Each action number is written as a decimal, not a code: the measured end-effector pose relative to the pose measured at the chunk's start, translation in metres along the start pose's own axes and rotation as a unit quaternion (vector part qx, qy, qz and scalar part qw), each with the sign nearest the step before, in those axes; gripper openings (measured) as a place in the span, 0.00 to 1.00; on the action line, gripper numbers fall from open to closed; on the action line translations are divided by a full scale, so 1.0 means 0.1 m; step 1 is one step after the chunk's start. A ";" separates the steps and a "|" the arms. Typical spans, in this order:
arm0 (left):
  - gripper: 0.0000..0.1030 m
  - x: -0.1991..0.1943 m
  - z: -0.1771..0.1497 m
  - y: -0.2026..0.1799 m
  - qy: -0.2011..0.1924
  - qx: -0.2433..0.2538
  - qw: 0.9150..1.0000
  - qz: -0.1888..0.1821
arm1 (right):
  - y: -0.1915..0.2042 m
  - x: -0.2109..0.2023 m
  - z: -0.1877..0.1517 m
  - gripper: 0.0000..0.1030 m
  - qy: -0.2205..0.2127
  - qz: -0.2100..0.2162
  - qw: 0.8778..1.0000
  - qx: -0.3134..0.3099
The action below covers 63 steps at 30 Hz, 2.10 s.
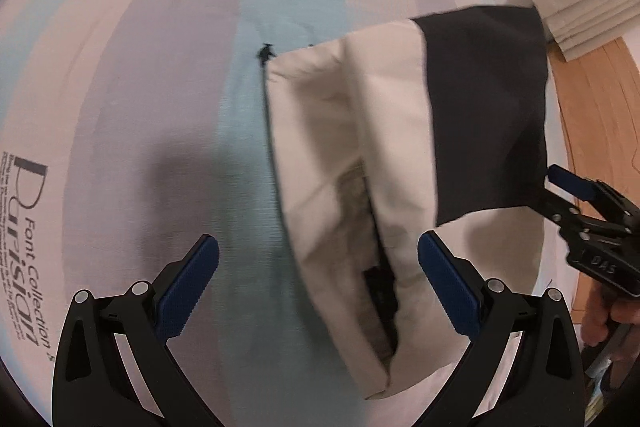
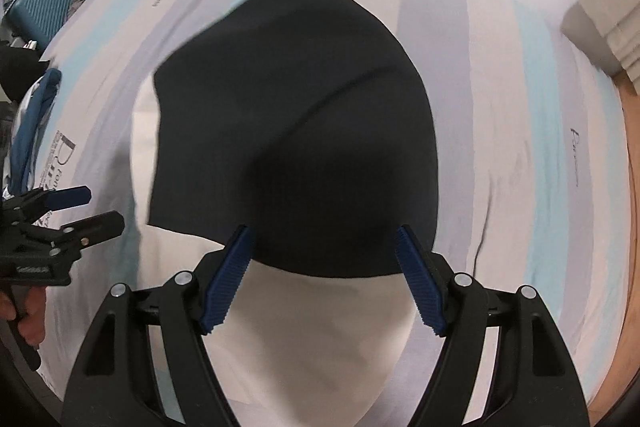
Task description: Fold large clothes
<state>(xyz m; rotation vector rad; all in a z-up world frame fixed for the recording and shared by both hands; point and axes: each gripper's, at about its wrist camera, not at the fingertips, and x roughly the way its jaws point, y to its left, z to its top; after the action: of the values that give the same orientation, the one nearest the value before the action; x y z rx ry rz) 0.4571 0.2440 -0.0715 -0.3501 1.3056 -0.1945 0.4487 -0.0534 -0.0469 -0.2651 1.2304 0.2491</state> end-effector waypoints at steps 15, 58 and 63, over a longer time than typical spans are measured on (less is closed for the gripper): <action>0.94 -0.04 -0.19 -0.42 -0.004 0.021 1.000 0.023 | -0.35 0.15 -0.22 0.84 0.008 0.034 0.998 0.048; 0.95 1.14 -0.06 0.42 0.082 -0.080 0.989 -0.090 | -1.00 1.16 0.00 0.93 0.134 0.313 0.935 0.103; 0.95 1.19 0.01 0.22 0.072 -0.047 0.991 -0.105 | -0.81 1.23 -0.01 0.94 0.133 0.335 0.928 0.093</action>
<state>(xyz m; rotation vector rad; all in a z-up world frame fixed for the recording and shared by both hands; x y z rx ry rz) 0.4876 0.2248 -0.1868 -0.5628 1.4229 -0.3408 0.5133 -0.1242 -0.1580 0.3107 1.5763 0.6994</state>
